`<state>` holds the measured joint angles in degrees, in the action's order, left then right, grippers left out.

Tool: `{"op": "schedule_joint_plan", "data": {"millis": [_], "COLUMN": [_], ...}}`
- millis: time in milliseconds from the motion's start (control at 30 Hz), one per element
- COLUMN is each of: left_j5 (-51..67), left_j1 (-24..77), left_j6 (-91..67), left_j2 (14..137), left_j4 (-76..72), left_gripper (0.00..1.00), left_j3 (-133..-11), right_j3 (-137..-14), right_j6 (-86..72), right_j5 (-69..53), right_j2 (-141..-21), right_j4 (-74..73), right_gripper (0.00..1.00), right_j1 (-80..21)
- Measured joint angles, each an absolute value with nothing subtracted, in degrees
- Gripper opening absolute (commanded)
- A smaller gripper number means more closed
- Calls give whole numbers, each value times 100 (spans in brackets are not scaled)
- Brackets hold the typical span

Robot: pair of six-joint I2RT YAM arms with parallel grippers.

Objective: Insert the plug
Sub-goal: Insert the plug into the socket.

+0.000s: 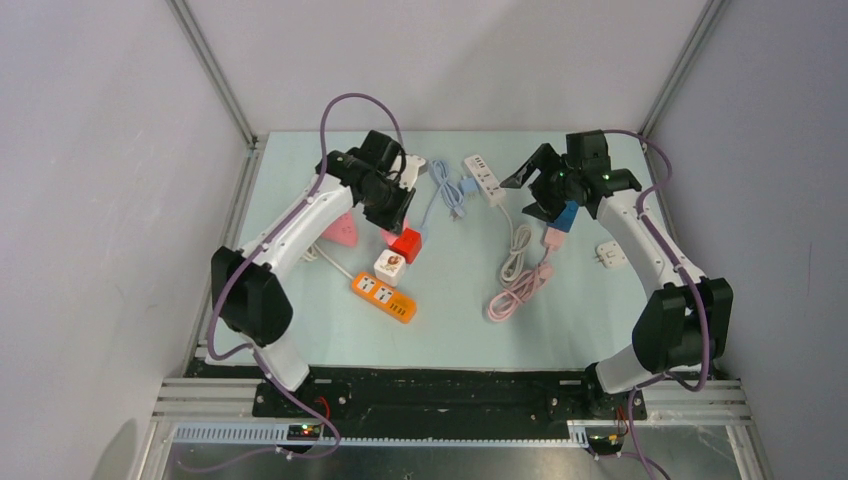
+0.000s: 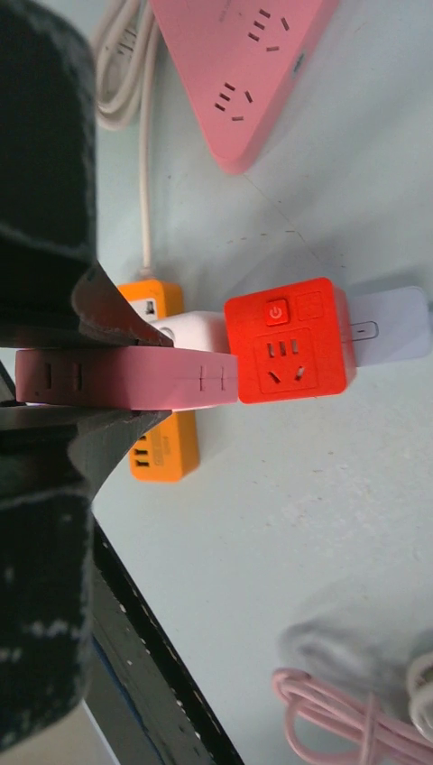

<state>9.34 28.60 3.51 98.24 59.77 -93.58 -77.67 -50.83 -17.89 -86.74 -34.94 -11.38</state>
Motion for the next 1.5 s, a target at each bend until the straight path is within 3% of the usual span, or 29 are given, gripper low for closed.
{"op": "schedule_joint_plan", "data": {"millis": [600,1500], "left_j5": [908,1109], "left_j1": [2781,2781], "left_j6": [600,572], "left_j2": [11118,11389], "left_j4": [6532,6510], "left_gripper": [0,0], "left_j3": [-10578,-10593], "right_j3": [-7907,-8007], "right_j6": [-4923,-4877], "right_j5": [-1962,-1944], "right_j2": [-8938,-9207], "right_j4": [-3791,-4086], "right_gripper": [74,70], "right_j1": [-762,-386]}}
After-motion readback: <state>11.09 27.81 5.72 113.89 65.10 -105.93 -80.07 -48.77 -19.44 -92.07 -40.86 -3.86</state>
